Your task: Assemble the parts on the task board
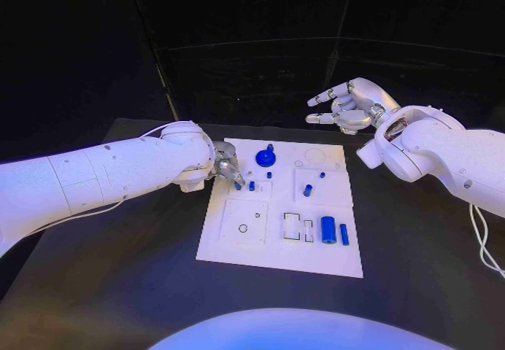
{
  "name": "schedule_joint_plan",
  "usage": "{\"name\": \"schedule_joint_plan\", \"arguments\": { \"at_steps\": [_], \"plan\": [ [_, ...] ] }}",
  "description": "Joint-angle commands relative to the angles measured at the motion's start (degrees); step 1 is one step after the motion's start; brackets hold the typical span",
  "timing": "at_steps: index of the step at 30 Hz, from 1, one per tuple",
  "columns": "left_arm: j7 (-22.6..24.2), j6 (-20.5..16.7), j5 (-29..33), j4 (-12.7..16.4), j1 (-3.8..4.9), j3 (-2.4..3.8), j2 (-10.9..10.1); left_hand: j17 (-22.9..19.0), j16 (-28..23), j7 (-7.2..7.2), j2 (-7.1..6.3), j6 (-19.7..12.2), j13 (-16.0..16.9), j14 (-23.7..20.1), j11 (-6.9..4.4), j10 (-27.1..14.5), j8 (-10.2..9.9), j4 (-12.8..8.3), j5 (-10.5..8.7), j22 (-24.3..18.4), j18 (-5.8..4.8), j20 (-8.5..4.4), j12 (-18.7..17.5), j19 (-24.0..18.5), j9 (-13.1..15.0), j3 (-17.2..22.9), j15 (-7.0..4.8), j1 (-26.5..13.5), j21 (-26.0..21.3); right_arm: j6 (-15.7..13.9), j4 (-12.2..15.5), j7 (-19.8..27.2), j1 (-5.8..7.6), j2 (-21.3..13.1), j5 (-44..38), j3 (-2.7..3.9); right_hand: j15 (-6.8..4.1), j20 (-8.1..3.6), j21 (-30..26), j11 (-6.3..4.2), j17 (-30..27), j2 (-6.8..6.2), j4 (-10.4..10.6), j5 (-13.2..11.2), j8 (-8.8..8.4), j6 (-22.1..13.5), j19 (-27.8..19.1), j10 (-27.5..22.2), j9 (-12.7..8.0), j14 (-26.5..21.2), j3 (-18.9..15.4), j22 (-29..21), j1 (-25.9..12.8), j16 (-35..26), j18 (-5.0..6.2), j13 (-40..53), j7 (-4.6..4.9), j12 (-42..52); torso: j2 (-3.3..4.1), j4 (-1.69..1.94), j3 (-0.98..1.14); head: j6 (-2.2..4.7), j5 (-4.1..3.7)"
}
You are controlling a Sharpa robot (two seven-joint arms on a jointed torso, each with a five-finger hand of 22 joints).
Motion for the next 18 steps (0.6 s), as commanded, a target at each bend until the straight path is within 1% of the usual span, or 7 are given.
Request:
{"name": "schedule_joint_plan", "arguments": {
  "at_steps": [1, 8, 18],
  "plan": [
    [-0.4, 1.2, -1.5, 0.1, -0.08, -0.06, 0.0, 15.1, 0.2, -0.24, 1.29, 0.9, 0.1, 6.1, -0.08, 0.7, 0.1, -3.0, 0.35, 0.2, -0.56, -0.19, 0.2, 1.5, -0.1, 3.2, -0.13, 1.9, 0.3, 0.2, 0.1, 0.4, 0.1, 0.0, 0.1, 0.04, 0.0, -0.03, -0.4, 0.03, 3.3, 0.32, 0.1, 0.3, 0.37, -0.4, -0.3, -0.3, 0.0, 3.4, -0.1, -0.1, -0.1, -0.2, 0.28, -0.1, -0.11, -0.1, 0.01, 0.06, -0.02, -0.01, 0.06],
    [-0.5, 0.9, -2.3, 0.3, -0.07, -0.06, -0.3, 15.1, 0.2, -0.28, 1.19, 1.1, 0.3, 6.1, -0.11, 0.9, 0.1, -3.2, 0.67, 0.7, -0.67, -0.18, 0.3, 1.7, -0.1, 3.6, -0.14, 1.9, 0.7, 0.3, 0.0, 0.4, 0.1, 0.0, 0.1, 0.04, 0.0, -0.03, -0.4, 0.03, 3.3, 0.32, 0.1, 0.3, 0.37, -0.4, -0.3, -0.3, 0.0, 3.4, -0.1, -0.1, -0.1, -0.2, 0.28, -0.1, -0.11, -0.1, 0.0, 0.05, -0.06, -0.03, 0.15],
    [-0.5, 0.9, -2.5, 0.5, -0.04, -0.06, -0.5, 15.1, 0.2, -0.28, 1.16, 1.2, 0.4, 6.1, -0.12, 0.9, 0.1, -3.2, 0.79, 0.9, -0.7, -0.18, 0.3, 1.8, -0.2, 3.8, -0.15, 1.8, 0.9, 0.3, 0.0, 0.4, 0.1, 0.0, 0.1, 0.04, 0.0, -0.03, -0.4, 0.03, 3.3, 0.32, 0.1, 0.3, 0.37, -0.4, -0.3, -0.3, 0.0, 3.4, -0.1, -0.1, -0.1, -0.2, 0.28, -0.1, -0.11, -0.1, 0.02, 0.03, -0.03, -0.05, 0.22]
  ]
}}
